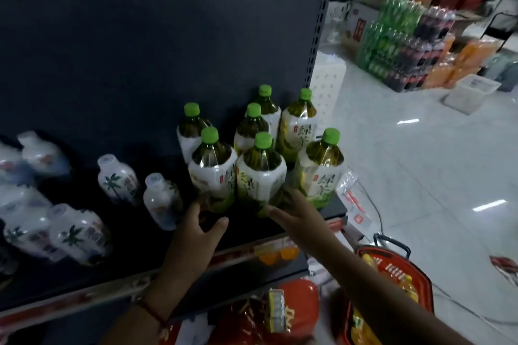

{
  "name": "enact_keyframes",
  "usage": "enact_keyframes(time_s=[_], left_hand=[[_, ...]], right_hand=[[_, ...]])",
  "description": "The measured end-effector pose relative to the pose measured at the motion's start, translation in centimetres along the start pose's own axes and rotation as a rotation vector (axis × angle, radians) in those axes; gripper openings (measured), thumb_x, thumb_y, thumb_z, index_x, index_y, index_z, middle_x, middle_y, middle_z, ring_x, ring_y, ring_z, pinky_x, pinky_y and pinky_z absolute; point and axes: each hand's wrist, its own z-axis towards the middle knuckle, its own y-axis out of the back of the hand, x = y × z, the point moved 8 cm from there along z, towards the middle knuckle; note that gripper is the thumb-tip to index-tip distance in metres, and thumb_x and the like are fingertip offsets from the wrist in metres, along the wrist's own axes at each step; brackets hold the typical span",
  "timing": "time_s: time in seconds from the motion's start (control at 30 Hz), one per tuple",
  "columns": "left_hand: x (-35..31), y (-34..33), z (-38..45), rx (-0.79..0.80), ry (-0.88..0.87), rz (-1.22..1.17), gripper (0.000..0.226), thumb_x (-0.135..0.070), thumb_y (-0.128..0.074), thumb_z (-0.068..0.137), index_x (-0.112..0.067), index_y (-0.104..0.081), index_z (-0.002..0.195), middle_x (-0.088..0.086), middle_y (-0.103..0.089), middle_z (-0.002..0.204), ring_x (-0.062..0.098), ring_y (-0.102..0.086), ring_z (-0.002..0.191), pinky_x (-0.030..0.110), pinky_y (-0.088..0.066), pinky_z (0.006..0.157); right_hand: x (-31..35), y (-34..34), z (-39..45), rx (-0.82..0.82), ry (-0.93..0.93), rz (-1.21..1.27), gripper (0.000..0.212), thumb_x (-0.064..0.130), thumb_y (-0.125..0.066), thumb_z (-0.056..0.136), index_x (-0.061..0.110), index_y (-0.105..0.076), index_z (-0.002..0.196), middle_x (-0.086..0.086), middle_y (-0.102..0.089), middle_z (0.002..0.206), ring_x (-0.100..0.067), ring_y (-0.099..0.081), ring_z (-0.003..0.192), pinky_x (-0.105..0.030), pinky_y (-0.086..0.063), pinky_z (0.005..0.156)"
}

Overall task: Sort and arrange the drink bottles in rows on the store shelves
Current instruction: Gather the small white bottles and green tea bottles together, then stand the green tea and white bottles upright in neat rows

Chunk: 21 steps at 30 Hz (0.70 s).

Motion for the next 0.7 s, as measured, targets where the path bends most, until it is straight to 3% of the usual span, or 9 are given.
enact_keyframes(time_s=[0.1, 0.17, 0.33, 0.43, 0.5, 0.57, 0.7], left_hand=[[1.4, -0.1, -2.9, 0.101, 0.011, 0.023, 0.042, -0.033, -0.067, 0.092, -0.04, -0.053, 0.131, -0.016, -0.056, 0.129, 0.006, -0.055, 0.118, 0.033, -0.047, 0.099], [2.6, -0.2, -5.4, 0.148, 0.027, 0.024, 0.036, -0.031, -0.068, 0.091, -0.043, -0.056, 0.124, -0.015, -0.06, 0.126, 0.005, -0.058, 0.115, 0.03, -0.05, 0.096], [6.3, -0.6, -11.8, 0.236, 0.105, 0.099, 0.032, -0.037, -0.066, 0.092, -0.047, -0.058, 0.12, -0.027, -0.056, 0.128, -0.005, -0.054, 0.117, 0.018, -0.045, 0.093], [8.6, -1.7, -14.6, 0.311, 0.128, 0.243, 0.03, -0.047, -0.062, 0.092, -0.052, -0.055, 0.12, -0.032, -0.047, 0.132, -0.005, -0.047, 0.122, 0.024, -0.041, 0.099], [9.8, -2.7, -16.1, 0.36, 0.131, 0.374, 0.033, -0.051, -0.059, 0.092, -0.052, -0.052, 0.124, -0.035, -0.04, 0.133, -0.006, -0.041, 0.124, 0.024, -0.037, 0.102], [10.4, -3.8, -17.1, 0.379, 0.139, 0.426, 0.035, -0.046, -0.061, 0.093, -0.051, -0.049, 0.126, -0.039, -0.033, 0.127, -0.009, -0.035, 0.123, 0.019, -0.034, 0.1], [10.8, -6.5, -17.6, 0.363, 0.098, 0.513, 0.044, -0.034, -0.065, 0.093, -0.039, -0.05, 0.133, -0.034, -0.034, 0.127, -0.01, -0.032, 0.121, 0.012, -0.028, 0.097]], right_hand=[[-1.5, 0.1, -3.2, 0.033, -0.043, -0.053, 0.062, 0.056, -0.068, 0.079, 0.031, -0.053, 0.133, 0.007, -0.061, 0.127, -0.009, -0.058, 0.119, -0.042, -0.051, 0.1], [-2.5, -0.2, -5.8, 0.091, -0.034, -0.095, 0.047, 0.05, -0.066, 0.085, 0.04, -0.052, 0.13, 0.011, -0.06, 0.126, -0.002, -0.056, 0.118, -0.032, -0.052, 0.097], [-5.7, -1.0, -12.3, 0.234, -0.062, -0.211, 0.04, 0.043, -0.06, 0.091, 0.048, -0.044, 0.127, 0.037, -0.042, 0.116, 0.017, -0.047, 0.102, -0.012, -0.047, 0.079], [-8.6, -0.8, -15.2, 0.263, -0.096, -0.199, 0.035, 0.046, -0.063, 0.088, 0.055, -0.047, 0.117, 0.03, -0.05, 0.12, 0.006, -0.054, 0.108, -0.022, -0.054, 0.086], [-10.3, -0.4, -16.6, 0.286, -0.112, -0.242, 0.037, 0.04, -0.064, 0.089, 0.058, -0.043, 0.114, 0.037, -0.044, 0.116, 0.011, -0.05, 0.108, -0.015, -0.05, 0.085], [-11.9, 0.1, -17.9, 0.3, -0.115, -0.293, 0.043, 0.04, -0.064, 0.089, 0.058, -0.038, 0.118, 0.04, -0.037, 0.119, 0.02, -0.044, 0.102, -0.009, -0.042, 0.082], [-15.5, 1.0, -19.6, 0.282, -0.129, -0.292, 0.054, 0.048, -0.064, 0.087, 0.053, -0.038, 0.133, 0.024, -0.039, 0.141, 0.008, -0.036, 0.123, -0.021, -0.039, 0.1]])
